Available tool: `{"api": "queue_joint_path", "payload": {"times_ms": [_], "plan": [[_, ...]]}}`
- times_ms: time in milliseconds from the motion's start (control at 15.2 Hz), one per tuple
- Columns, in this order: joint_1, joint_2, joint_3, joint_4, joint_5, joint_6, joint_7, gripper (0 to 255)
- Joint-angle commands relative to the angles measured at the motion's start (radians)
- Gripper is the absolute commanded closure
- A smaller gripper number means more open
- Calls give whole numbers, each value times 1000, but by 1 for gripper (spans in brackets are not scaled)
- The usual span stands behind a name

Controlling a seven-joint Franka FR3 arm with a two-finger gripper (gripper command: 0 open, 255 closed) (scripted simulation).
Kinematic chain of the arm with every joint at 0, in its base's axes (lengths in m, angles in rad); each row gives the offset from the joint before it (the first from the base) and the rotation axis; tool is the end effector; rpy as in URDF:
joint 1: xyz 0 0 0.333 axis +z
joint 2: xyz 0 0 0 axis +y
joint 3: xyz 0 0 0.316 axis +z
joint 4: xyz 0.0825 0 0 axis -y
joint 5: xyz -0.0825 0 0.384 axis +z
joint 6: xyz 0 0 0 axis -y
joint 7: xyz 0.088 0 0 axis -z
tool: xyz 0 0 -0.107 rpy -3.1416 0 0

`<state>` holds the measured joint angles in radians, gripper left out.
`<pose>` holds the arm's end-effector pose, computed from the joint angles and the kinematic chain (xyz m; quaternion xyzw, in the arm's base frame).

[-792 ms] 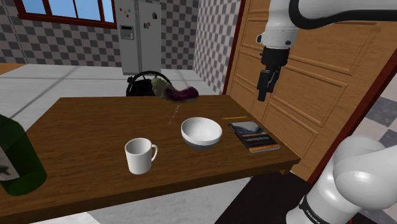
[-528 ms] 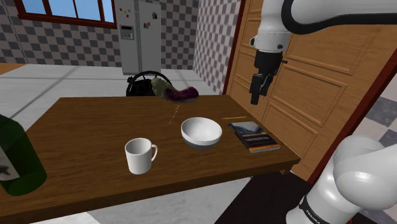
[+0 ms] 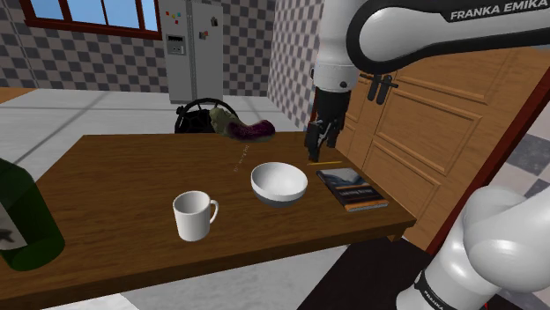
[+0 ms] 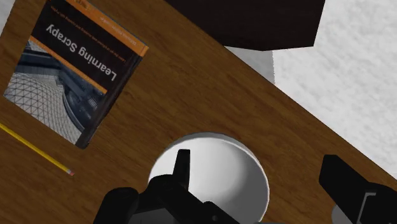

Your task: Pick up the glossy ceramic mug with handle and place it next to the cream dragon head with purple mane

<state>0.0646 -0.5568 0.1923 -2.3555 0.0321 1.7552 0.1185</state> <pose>0.3657 0.1078 0.5234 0.9978 0.0502 -0.0193 0.0388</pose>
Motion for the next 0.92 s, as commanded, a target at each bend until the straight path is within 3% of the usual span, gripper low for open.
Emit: {"api": "queue_joint_path", "payload": {"times_ms": [0, 462, 858], "plan": [[8, 57, 33, 20, 11, 43, 41, 0], [29, 264, 143, 115, 7, 174, 185, 0], [47, 470, 222, 245, -57, 255, 324, 0]]}}
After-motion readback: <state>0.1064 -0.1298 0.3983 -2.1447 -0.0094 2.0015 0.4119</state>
